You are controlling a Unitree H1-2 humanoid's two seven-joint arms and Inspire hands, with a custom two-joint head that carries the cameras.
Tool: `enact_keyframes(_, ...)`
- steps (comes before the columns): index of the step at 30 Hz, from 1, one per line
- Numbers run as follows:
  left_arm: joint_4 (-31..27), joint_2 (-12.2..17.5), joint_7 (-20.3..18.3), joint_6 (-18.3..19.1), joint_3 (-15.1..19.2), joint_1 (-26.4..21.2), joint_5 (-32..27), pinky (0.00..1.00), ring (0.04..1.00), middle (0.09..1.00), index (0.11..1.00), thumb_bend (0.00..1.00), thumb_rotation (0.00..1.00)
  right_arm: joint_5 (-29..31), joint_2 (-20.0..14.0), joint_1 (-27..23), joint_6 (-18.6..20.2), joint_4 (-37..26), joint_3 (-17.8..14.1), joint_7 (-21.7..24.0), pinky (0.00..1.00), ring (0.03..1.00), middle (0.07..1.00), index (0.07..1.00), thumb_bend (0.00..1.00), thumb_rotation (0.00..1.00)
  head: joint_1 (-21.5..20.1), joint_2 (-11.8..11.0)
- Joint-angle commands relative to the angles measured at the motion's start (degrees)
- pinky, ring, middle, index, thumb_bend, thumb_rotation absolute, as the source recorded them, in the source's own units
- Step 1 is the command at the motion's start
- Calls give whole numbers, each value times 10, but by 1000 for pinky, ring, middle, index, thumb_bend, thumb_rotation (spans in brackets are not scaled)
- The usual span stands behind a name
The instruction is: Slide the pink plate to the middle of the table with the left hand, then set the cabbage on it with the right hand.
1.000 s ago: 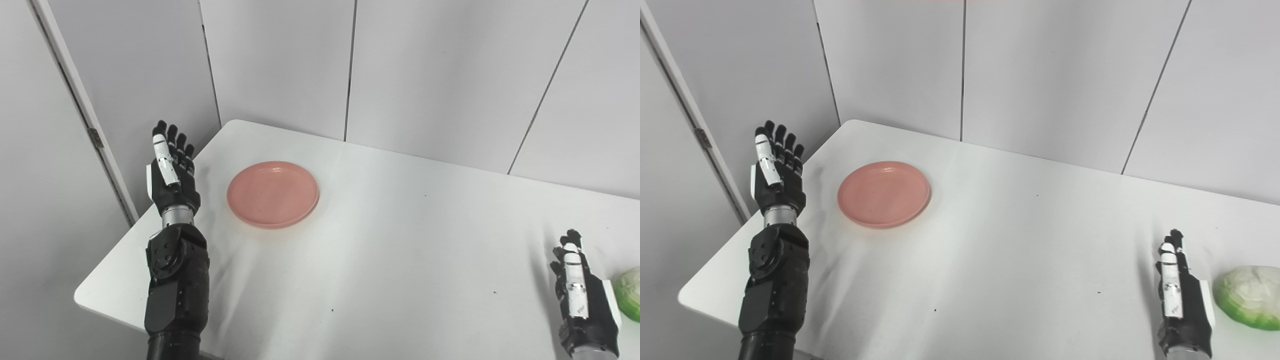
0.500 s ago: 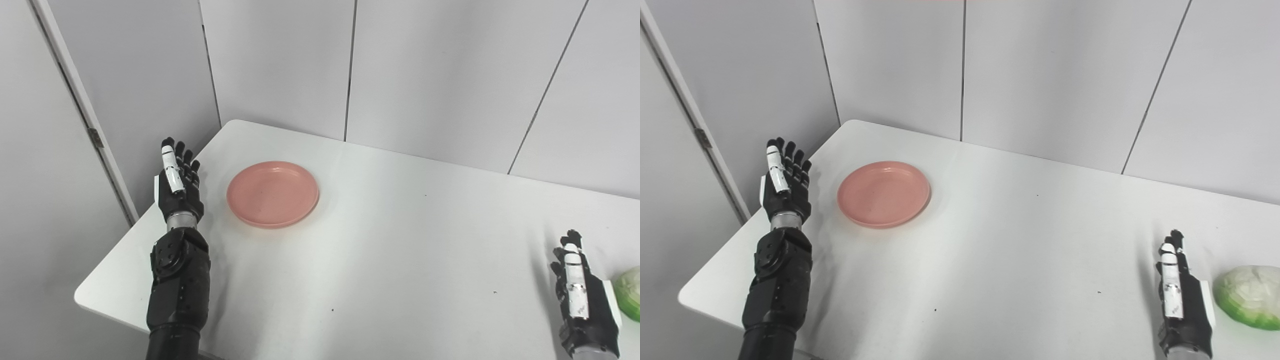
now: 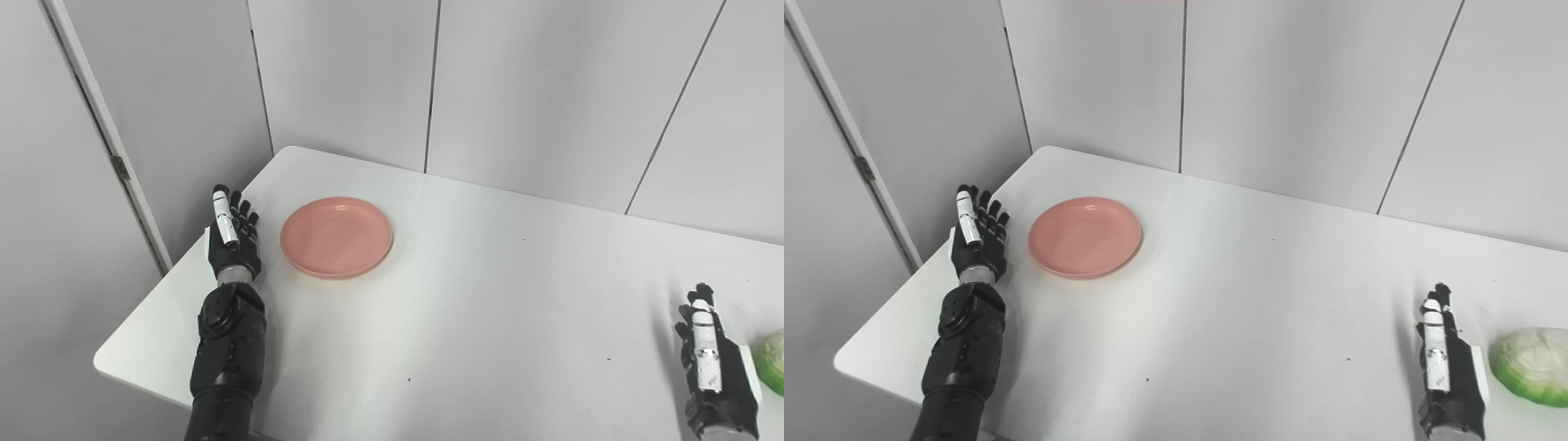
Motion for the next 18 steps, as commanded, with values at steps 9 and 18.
enact_keyframes(9,65,13,-36,-24,-11,-45,-8,1000,993,980,976,402,1000,1,-2,-15,-2,-16,-1,2,1000,1000,1000,1000,103,1000,-2,1)
enact_keyframes(18,91,7,-48,-24,-30,-56,-3,996,988,975,966,397,1000,-3,-5,-14,-8,-16,3,6,1000,998,1000,1000,103,1000,-8,3)
